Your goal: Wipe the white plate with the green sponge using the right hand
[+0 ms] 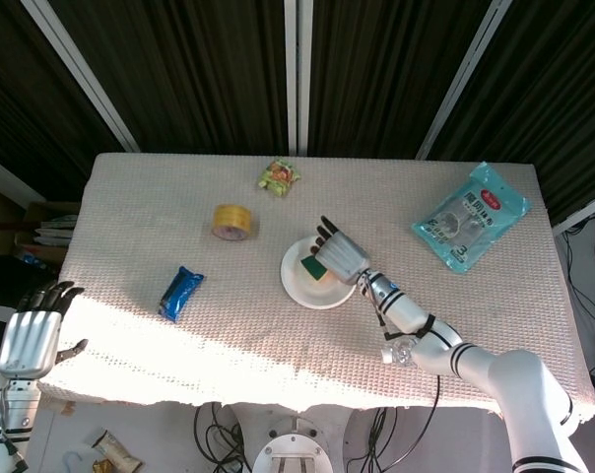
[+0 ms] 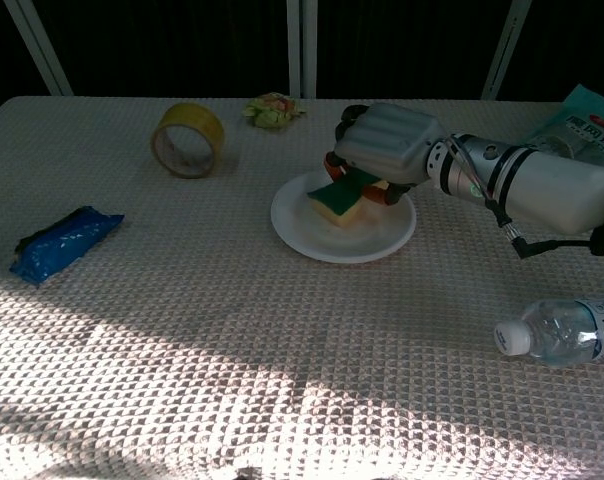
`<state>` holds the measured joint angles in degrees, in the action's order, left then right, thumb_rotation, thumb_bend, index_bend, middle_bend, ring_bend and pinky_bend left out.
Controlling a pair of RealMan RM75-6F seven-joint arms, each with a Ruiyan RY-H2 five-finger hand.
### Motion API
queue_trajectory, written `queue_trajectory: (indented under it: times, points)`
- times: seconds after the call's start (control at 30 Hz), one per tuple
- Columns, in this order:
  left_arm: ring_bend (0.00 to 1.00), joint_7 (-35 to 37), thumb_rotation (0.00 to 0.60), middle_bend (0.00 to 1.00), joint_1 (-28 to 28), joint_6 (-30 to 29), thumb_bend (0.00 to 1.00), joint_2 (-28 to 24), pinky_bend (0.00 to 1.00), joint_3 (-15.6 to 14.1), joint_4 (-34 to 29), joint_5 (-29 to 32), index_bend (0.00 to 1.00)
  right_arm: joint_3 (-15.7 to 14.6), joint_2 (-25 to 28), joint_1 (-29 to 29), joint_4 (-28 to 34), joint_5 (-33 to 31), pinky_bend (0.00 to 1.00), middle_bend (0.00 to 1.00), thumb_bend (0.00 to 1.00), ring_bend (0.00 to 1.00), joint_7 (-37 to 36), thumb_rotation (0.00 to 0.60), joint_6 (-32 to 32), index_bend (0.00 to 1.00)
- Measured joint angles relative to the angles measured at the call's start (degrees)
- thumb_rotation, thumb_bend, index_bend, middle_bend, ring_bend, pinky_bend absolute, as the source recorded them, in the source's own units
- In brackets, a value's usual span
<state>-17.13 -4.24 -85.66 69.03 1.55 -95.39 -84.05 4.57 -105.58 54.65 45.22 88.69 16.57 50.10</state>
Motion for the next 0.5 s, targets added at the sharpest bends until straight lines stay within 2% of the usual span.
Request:
queue_trajectory:
  times: [0.23, 0.5]
  points:
    - [0.15, 0.51, 0.600, 0.20, 0.10, -0.28, 0.09, 0.19, 0.20, 0.01, 0.47, -0.29, 0.25, -0.59, 3.84, -1.04, 3.46, 1.38, 0.09, 0.41, 0.40, 0.18, 0.00, 0.600, 3.86, 0.63]
    - [0.15, 0.74, 0.600, 0.20, 0.11, -0.09, 0.09, 0.52, 0.20, -0.07, 0.90, -0.27, 0.25, -3.06, 4.12, -1.34, 2.75, 2.56, 0.08, 0.41, 0.40, 0.19, 5.41, 0.600, 1.73, 0.63]
